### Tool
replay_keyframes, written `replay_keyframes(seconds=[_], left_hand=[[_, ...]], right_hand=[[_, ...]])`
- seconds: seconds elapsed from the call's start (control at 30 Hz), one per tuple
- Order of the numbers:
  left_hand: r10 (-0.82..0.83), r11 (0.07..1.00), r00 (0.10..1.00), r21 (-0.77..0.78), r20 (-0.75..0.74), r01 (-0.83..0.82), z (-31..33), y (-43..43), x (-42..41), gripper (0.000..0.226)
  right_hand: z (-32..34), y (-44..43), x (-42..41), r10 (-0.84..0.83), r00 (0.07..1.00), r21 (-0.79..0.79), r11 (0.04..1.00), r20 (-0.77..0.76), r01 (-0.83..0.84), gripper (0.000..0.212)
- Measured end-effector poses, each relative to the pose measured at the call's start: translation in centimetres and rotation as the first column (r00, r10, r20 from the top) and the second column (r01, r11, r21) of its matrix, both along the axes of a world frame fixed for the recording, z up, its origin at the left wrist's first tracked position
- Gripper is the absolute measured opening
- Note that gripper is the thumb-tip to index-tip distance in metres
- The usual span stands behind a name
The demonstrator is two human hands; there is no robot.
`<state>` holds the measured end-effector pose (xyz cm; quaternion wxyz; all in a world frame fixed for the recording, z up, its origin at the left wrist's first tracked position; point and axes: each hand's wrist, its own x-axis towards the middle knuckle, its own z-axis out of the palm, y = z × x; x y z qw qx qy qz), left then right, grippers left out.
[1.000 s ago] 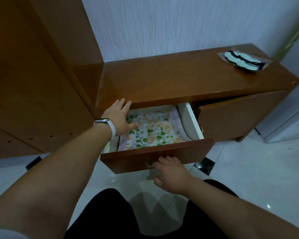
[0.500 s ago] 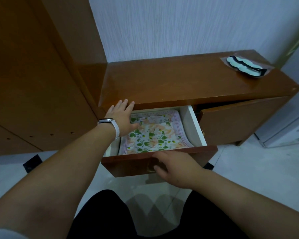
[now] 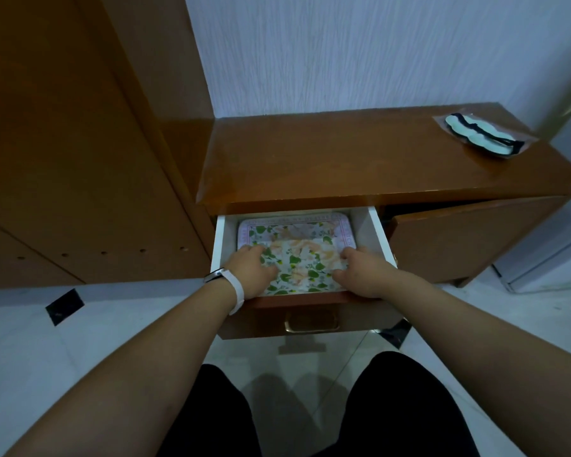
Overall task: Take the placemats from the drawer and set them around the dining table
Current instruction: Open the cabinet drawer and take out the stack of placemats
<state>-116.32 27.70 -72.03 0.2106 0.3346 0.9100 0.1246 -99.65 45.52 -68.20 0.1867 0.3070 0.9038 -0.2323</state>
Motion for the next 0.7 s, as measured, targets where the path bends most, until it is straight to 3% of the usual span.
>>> replay_keyframes(seconds=[0.3,0.7], left_hand=[[0.013,0.998,0.999,0.057,-0.033,-0.011,-0.2,-0.6,0.2,0.062],[0.035,0.985,0.997,0.171,-0.071,-0.023,0.1,-1.4,1.7,0.053]], right_hand=[[-0.2,-0.6,-2.4,0.07,0.941,-0.1,0.994,0.331,-0.039,0.055],[-4.8,0.2,-4.4,-0.016,0.923,-0.108,0.992,0.384,0.062,0.074]])
